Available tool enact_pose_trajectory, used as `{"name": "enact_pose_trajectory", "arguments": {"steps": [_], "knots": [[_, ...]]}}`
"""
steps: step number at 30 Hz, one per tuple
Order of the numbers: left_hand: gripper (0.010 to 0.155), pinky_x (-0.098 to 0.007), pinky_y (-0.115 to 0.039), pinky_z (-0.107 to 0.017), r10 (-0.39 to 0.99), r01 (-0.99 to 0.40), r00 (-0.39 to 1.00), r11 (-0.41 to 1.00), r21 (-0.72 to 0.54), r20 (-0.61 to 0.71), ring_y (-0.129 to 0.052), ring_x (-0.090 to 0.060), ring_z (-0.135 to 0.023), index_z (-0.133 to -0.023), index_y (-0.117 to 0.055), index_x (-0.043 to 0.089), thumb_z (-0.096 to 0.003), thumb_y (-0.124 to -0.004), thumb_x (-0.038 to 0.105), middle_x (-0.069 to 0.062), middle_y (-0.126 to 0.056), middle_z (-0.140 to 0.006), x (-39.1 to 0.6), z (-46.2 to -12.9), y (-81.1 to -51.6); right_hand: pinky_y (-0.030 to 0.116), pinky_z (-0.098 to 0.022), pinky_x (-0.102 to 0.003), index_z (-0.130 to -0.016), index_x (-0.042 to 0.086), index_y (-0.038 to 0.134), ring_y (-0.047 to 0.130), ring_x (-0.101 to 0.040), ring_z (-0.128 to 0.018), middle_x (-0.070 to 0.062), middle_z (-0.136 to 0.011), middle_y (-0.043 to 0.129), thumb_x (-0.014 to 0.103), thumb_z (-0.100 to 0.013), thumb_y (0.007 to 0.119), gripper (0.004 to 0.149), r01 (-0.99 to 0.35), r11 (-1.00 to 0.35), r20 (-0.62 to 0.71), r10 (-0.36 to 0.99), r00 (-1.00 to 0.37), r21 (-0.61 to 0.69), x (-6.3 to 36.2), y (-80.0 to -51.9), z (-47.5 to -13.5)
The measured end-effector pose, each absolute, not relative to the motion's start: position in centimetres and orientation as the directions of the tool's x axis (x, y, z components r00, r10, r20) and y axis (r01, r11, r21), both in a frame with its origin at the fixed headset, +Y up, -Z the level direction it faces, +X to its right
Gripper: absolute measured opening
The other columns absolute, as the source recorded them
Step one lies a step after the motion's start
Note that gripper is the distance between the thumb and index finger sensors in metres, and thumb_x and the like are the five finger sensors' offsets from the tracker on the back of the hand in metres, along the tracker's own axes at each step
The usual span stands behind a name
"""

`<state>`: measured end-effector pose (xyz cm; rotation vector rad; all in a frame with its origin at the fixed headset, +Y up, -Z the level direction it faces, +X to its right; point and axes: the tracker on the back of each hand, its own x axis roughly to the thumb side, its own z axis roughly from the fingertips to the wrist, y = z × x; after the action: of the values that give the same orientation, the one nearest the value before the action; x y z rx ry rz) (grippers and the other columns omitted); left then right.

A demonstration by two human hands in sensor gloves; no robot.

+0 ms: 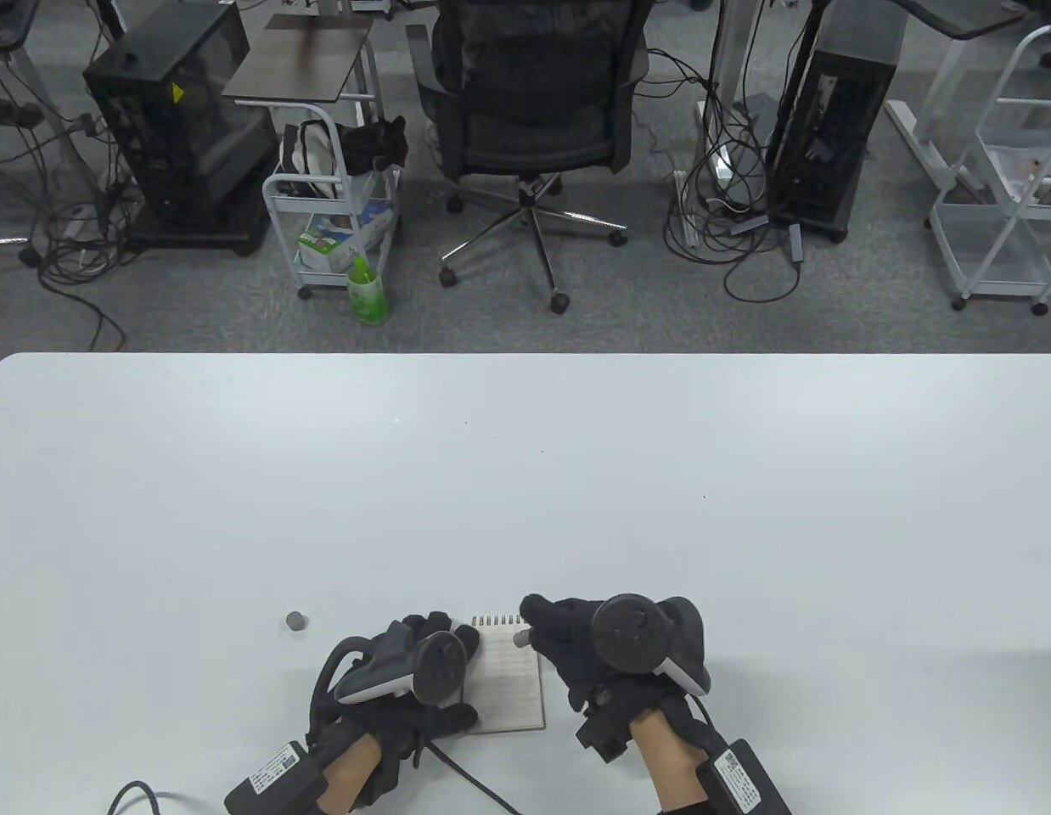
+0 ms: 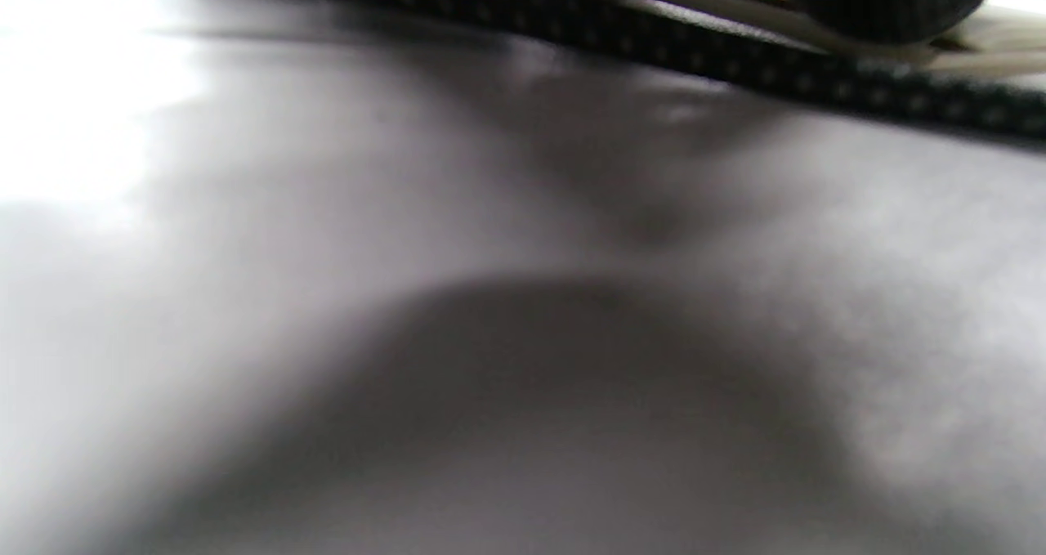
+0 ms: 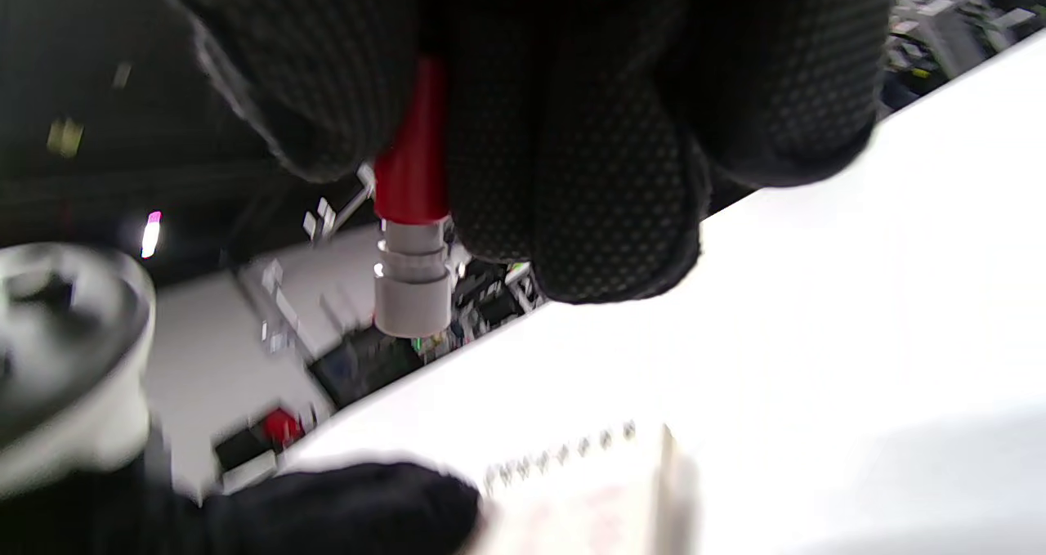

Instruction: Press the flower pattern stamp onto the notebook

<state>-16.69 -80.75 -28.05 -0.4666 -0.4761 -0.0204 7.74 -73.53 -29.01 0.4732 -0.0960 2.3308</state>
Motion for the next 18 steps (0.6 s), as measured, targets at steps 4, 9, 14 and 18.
{"name": "enact_pose_trajectory", "arguments": {"steps": [4,9,14,18], "knots": [[0.089,-0.065,-0.034,-0.07,0.094,0.121,0.89,0.894,-0.431,0.446,-0.023,-0.043,-0.103,-0.107,-0.022,0.028,-0.036,-0.06,0.067,-0.012,-0.016,-0.113,-16.8,-28.1,-80.7,0.087,-0.037,-0.048,-0.081,0.021,0.087,0.108,-0.028,-0.04,-0.014,-0.068,0.096,0.031,-0.038,0.088,0.045,-0.862,-0.502,0.235,0.848,-0.475,0.069,10.2,-74.7,-29.9],[0.089,-0.065,-0.038,-0.069,0.125,0.087,0.879,0.906,-0.413,0.461,-0.028,-0.045,-0.102,-0.107,-0.028,0.026,-0.0353,-0.062,0.066,-0.014,-0.023,-0.113,-17.0,-28.4,-80.4,0.087,-0.033,-0.046,-0.082,0.018,0.087,0.107,-0.027,-0.036,-0.016,-0.068,0.096,0.03,-0.038,0.088,0.045,-0.955,-0.29,0.11,0.953,-0.283,0.058,11.9,-75.8,-30.4],[0.087,-0.064,-0.043,-0.068,0.153,0.026,0.898,0.917,-0.398,0.412,-0.041,-0.046,-0.101,-0.107,-0.038,0.025,-0.0356,-0.065,0.066,-0.015,-0.036,-0.113,-17.8,-28.8,-78.8,0.086,-0.034,-0.047,-0.082,0.017,0.087,0.106,-0.028,-0.038,-0.017,-0.068,0.095,0.03,-0.038,0.088,0.046,-0.977,-0.206,0.075,0.977,-0.202,0.049,12.7,-76.1,-30.6],[0.083,-0.064,-0.044,-0.067,0.171,-0.036,0.911,0.939,-0.341,0.374,-0.043,-0.047,-0.101,-0.107,-0.044,0.023,-0.037,-0.065,0.063,-0.017,-0.04,-0.113,-19.2,-29.7,-76.2,0.086,-0.035,-0.047,-0.082,0.017,0.087,0.106,-0.028,-0.039,-0.017,-0.068,0.095,0.03,-0.038,0.089,0.046,-0.981,-0.189,0.072,0.98,-0.185,0.049,12.9,-76.0,-30.6]]}}
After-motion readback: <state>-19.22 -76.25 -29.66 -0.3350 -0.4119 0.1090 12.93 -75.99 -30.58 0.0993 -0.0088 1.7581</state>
